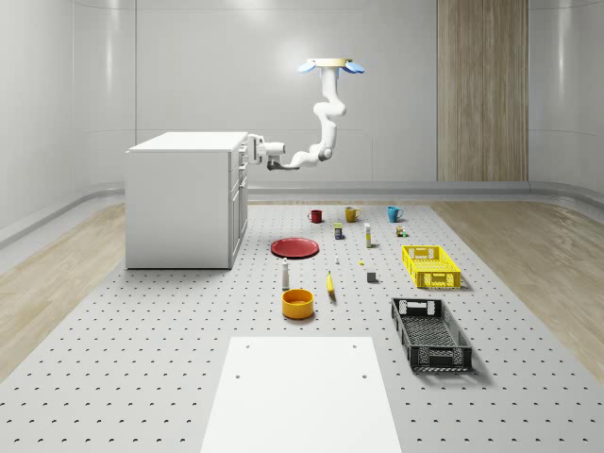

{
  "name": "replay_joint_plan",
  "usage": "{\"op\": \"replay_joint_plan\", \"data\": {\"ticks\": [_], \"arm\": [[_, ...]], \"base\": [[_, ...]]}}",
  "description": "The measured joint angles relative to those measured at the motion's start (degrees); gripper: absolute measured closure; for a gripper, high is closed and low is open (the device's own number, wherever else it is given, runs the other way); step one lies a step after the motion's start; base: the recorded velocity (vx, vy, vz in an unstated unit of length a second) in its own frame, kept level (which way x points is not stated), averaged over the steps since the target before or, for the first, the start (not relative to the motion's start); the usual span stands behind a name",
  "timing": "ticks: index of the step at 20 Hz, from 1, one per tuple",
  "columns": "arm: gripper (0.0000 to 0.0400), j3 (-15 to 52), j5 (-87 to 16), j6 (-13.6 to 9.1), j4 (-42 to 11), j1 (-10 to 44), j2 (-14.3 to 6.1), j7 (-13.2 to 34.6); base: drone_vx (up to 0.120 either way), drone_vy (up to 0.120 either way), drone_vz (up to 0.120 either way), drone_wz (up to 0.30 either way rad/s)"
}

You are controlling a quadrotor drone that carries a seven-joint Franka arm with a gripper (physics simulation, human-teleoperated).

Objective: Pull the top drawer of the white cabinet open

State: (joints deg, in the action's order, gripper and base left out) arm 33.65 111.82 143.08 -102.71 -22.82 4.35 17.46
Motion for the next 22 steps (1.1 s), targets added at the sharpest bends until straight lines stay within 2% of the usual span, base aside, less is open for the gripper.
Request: {"op": "replay_joint_plan", "data": {"ticks": [3,6,10,13,17,22], "arm": [[0.0098,0.08,-0.16,-0.09,-0.31,0.02,-0.24,-0.57],[0.0193,0.05,-0.36,-0.25,-0.47,-0.34,-0.36,-0.82],[0.0258,-0.21,-0.6,-0.48,-0.56,-1.11,-0.46,-0.91],[0.0283,-0.26,0.25,-0.85,-0.68,-1.28,-0.37,-0.95],[0.0289,-0.17,0.03,-0.68,-0.71,-0.69,-0.5,-0.96],[0.0291,-0.51,-0.1,-1.79,-2.25,-0.44,-2.01,-0.92]], "base": [[0.0,0.0,0.0,0.0],[0.0,0.0,0.0,0.0],[0.0,0.0,0.0,0.0],[0.0,0.0,0.0,0.0],[0.0,0.0,0.0,0.0],[0.0,0.0,0.0,0.0]]}}
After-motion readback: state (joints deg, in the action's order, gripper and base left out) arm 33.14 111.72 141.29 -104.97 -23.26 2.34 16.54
